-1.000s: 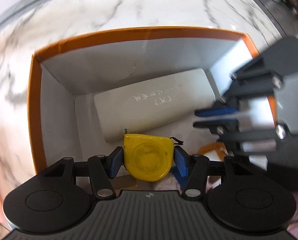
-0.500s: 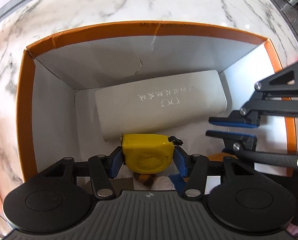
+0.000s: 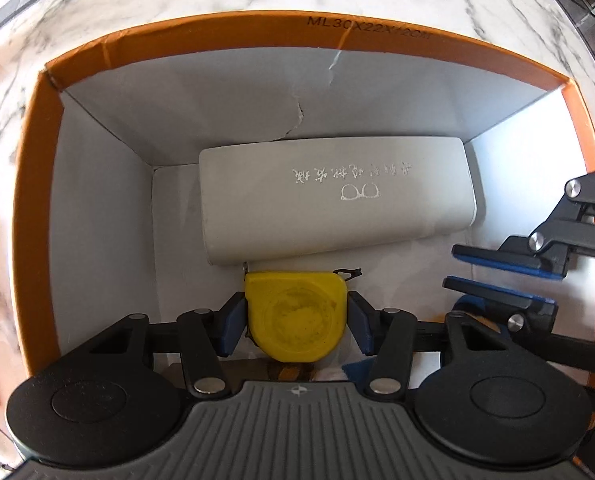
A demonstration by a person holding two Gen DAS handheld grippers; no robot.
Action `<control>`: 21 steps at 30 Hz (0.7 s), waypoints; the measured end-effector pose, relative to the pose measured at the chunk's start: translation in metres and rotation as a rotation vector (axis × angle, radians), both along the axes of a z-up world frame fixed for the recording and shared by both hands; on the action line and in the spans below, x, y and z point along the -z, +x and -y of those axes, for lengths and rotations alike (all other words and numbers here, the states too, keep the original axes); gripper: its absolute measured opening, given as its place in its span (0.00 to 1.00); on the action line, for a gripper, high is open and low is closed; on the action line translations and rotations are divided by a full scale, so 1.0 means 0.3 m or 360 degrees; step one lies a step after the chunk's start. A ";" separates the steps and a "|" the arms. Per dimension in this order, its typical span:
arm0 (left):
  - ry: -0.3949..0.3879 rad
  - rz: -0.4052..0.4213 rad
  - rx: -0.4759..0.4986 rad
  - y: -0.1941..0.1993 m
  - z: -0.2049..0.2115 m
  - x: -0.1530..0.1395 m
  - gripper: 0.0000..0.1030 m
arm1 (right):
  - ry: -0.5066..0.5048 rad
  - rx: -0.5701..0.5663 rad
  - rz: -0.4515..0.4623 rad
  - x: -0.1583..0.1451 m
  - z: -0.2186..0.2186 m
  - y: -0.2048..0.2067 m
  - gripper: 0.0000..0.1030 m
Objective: Organize objects
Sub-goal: 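Lower the tape measure into the box and open the left tool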
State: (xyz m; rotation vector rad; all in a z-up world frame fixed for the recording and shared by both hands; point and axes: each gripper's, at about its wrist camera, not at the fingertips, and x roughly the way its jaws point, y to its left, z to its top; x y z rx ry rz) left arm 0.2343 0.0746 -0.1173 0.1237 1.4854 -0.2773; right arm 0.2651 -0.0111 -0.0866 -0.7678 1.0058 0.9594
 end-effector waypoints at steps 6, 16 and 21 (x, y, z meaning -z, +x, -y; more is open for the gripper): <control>0.0037 0.0225 0.0080 -0.119 -0.044 -0.101 0.64 | 0.0086 0.0093 0.0051 -0.049 0.009 -0.060 0.36; -0.0047 0.0774 0.0103 -0.236 0.034 -0.278 0.65 | 0.0509 0.0595 0.0194 -0.134 0.142 -0.303 0.45; -0.0122 0.1005 0.0008 -0.401 0.020 -0.380 0.65 | 0.0611 0.0730 0.0310 -0.172 0.260 -0.422 0.54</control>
